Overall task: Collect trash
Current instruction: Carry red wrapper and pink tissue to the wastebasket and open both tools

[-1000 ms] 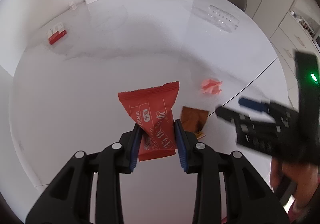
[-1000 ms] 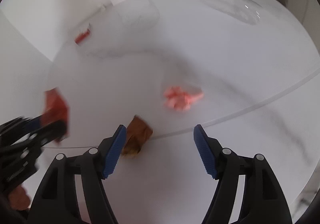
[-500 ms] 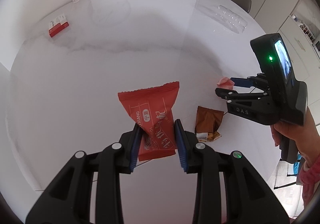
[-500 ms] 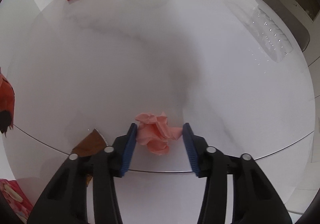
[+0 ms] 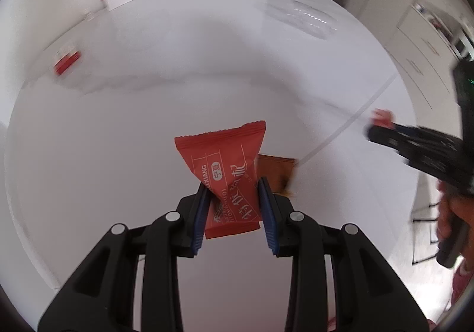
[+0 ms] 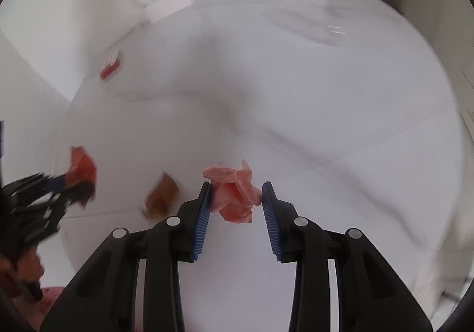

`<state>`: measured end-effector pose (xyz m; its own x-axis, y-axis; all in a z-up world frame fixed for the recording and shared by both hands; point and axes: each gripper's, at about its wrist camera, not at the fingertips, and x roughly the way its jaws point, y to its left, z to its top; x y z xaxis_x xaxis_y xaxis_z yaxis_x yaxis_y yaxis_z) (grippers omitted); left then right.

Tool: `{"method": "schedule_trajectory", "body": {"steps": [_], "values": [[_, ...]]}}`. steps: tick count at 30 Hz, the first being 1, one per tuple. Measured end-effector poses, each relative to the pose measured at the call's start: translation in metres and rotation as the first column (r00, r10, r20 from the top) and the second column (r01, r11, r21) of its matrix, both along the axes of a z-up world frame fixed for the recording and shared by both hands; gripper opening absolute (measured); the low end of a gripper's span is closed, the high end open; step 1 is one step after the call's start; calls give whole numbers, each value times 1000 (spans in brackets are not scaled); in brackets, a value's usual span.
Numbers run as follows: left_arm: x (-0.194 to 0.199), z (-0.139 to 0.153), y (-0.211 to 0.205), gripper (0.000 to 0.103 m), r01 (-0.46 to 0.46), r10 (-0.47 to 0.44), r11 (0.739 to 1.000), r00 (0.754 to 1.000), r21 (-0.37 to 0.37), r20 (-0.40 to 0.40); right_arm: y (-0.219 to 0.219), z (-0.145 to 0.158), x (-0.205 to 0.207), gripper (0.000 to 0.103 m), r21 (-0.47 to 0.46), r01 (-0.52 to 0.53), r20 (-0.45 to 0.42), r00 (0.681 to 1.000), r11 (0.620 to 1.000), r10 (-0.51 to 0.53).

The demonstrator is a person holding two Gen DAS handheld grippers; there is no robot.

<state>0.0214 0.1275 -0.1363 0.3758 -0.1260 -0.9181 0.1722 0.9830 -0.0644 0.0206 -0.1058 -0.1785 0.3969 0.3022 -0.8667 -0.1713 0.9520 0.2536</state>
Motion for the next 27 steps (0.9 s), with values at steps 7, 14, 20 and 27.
{"method": "schedule_trajectory", "body": {"steps": [7,14,20,27], "values": [[-13,5,-81,32,171,-172,985,985,-35,-15,-123,-2,-97,35,-96,274,-35,960,957,-278],[-37,11,-184,32,370,-371,927,928,-54,-10,-207,-54,-148,35,-215,433,-96,883,875,-460],[-56,7,-252,32,476,-477,879,879,-39,-29,-243,-101,-157,36,-213,458,-159,855,863,-493],[-68,-4,-311,32,526,-526,850,847,-25,-69,-263,-115,-170,87,-172,477,-187,843,862,-505]]}}
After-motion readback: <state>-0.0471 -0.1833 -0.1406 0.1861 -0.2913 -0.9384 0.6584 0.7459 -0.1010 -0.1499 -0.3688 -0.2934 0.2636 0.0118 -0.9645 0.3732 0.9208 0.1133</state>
